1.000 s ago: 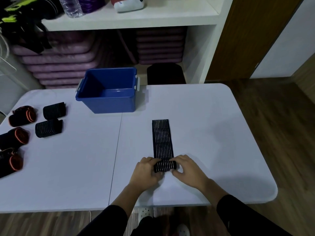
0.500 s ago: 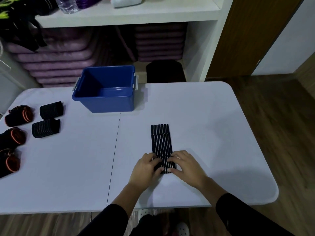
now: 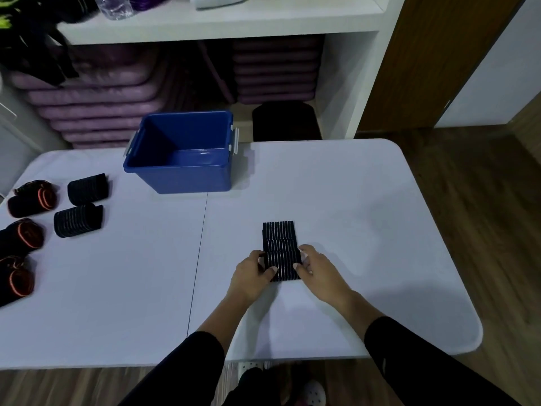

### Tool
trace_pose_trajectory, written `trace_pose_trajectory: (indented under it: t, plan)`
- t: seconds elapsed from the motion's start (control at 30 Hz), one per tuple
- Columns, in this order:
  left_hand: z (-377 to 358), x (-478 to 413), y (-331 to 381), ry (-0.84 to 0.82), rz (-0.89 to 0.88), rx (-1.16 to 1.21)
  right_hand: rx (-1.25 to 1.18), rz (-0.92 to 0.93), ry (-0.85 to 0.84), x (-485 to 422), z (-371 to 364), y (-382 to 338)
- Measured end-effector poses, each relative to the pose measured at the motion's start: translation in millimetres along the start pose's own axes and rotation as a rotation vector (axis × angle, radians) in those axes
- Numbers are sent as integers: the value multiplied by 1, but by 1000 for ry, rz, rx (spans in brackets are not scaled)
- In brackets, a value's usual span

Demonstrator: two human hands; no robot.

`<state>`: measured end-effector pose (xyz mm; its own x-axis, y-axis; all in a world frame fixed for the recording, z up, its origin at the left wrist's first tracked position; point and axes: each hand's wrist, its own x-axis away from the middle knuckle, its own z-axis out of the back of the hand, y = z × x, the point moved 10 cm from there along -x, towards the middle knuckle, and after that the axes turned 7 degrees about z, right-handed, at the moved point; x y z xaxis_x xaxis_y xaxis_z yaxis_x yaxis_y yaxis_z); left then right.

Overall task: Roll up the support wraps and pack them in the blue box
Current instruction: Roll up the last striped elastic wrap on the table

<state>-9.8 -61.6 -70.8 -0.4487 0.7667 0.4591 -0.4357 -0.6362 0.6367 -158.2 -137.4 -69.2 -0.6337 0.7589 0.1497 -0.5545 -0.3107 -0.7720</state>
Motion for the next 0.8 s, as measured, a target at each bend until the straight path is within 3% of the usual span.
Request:
trace_pose_trajectory:
  t: [0.07, 0.17, 0.27, 0.37, 0.47, 0.57, 0.7, 0.8]
  plan:
    - [6, 3, 5, 112, -64, -113, 129, 45, 65, 0, 5, -4]
    - [7, 13, 26, 209, -301, -286, 303, 283, 90, 1, 7, -28]
    - [-3, 15, 31, 202, -472, -525, 439, 309, -76, 0, -5, -24]
    - [-10, 11, 24, 119, -437, -642, 498, 286, -159, -2, -11, -17]
    - [-1, 10, 32, 158, -445, -573, 476, 335, -64, -4, -5, -25]
    - [4, 3, 29, 75, -412, -410, 303, 310, 0, -5, 4, -26]
    - [9, -7, 12, -94, -174, 4, 35, 90, -27, -6, 8, -13]
    - [8, -3, 7, -102, -71, 95, -164, -65, 26, -2, 7, -8]
